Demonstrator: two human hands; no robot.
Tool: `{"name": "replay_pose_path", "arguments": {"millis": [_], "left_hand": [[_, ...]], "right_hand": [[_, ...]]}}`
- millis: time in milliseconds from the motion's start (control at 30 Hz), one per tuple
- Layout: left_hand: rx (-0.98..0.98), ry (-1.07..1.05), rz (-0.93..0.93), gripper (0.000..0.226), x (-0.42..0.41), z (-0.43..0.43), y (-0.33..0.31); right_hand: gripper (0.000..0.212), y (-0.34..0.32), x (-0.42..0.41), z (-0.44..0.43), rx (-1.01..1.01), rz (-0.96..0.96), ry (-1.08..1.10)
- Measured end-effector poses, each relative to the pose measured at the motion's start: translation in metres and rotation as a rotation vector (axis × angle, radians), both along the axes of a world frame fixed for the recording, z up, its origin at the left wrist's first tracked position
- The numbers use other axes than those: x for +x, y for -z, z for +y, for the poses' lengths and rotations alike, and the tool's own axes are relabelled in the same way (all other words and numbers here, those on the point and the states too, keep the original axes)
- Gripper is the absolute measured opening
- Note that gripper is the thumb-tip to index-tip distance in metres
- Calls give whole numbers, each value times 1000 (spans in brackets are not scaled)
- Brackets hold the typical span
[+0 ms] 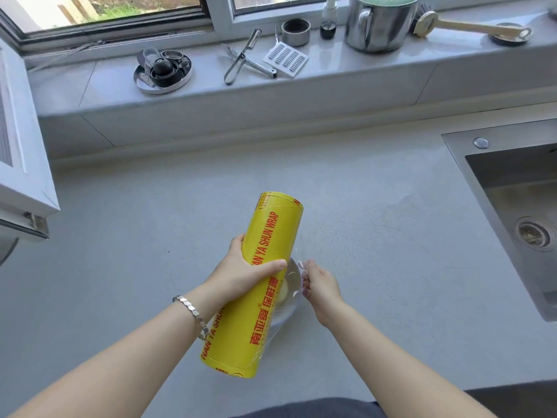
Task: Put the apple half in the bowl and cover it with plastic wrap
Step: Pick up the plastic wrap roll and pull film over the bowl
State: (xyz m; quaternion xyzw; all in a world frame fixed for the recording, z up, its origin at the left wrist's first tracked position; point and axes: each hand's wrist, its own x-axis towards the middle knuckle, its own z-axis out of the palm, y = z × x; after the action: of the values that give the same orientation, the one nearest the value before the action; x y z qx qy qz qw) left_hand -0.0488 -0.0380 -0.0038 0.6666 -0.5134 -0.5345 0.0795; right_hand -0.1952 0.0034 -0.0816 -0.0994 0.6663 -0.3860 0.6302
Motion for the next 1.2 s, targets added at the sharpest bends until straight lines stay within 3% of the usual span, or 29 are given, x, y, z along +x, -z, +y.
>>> {"name": "replay_pose_path", "arguments": {"millis": [167,333,433,500,633,700,767,867,933,1067,1200], "left_hand": [[126,-52,98,83,3,-5,-1],[160,-61,126,81,10,-2,-3],[102,-99,106,82,11,3,-4],[45,-116,43,89,15,6,-5],[-101,-109,-310,105,30,17,-7],[-107,-173,-398,108,33,24,-6],[-69,-217,-338,105,36,27,-3],[158,-301,52,103,50,25,2],[290,-266,175,97,59,24,-1],[302,-296,177,96,69,24,1],[124,-361,-48,83,67,27,2]], "right_hand": [[18,1,9,18,-152,-73,-112],[36,3,9,21,-107,-62,-119],[35,3,7,20,-135,4,-125],[33,4,9,19,-148,43,-102],[39,6,12,18,-140,71,-66],[39,7,13,18,-143,92,-77],[40,9,13,16,-141,116,-87],[40,10,11,13,-139,148,-123],[39,9,8,11,-146,164,-153],[38,9,7,10,-159,188,-190],[37,12,7,10,-158,234,-202]]}}
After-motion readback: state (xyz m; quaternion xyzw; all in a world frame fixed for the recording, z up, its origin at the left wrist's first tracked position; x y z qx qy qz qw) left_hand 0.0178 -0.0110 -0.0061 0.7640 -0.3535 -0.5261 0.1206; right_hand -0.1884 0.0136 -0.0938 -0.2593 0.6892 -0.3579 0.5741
